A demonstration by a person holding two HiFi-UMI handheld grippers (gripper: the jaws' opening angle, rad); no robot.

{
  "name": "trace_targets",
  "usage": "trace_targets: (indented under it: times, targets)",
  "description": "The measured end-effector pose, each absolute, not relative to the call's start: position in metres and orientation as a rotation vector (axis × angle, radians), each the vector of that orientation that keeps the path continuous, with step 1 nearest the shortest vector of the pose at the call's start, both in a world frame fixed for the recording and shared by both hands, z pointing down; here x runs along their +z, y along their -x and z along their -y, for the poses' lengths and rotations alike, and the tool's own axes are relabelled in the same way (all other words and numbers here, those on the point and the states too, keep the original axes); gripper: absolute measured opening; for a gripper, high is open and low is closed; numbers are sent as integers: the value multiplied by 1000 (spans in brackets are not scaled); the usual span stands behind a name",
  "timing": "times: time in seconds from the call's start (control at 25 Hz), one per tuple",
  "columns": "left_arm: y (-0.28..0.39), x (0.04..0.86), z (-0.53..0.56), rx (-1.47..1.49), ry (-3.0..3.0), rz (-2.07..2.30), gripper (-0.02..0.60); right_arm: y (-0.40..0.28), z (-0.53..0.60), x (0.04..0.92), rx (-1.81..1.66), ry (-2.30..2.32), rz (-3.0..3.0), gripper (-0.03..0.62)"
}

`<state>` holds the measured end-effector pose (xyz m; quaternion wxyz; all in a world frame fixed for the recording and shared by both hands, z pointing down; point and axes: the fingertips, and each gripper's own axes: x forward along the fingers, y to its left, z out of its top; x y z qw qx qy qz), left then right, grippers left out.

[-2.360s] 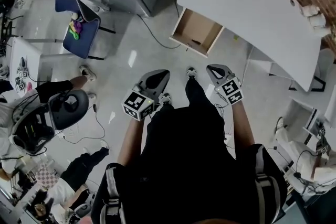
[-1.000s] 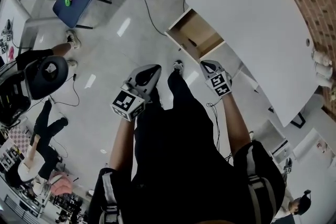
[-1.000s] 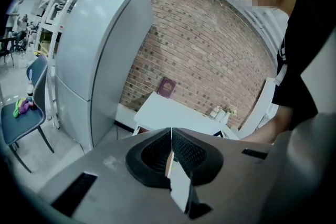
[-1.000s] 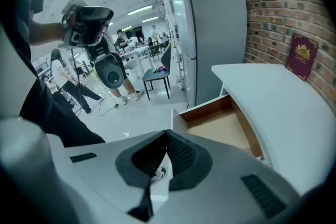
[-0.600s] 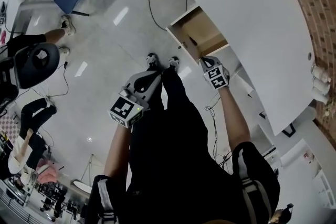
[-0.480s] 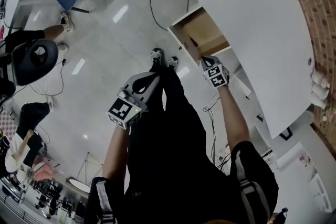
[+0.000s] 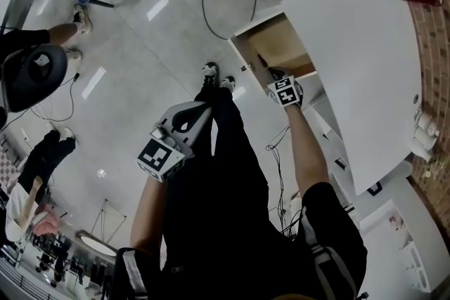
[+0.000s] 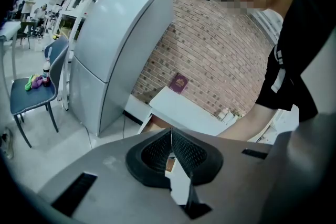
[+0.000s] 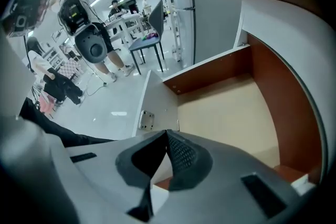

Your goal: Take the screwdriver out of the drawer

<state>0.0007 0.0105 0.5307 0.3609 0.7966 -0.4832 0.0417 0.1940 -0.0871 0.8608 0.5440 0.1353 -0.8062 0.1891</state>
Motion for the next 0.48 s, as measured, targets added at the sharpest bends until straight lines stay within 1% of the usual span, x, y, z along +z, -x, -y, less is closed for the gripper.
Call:
trace_targets:
  times: [0.4, 0.48]
  targets:
    - [-1, 559, -14, 71, -2005, 1224, 17, -192, 90, 906, 389, -198, 1836, 57]
    - [-1, 565, -14, 70, -2012, 1223, 17, -194, 90, 916, 379, -142, 1811, 83]
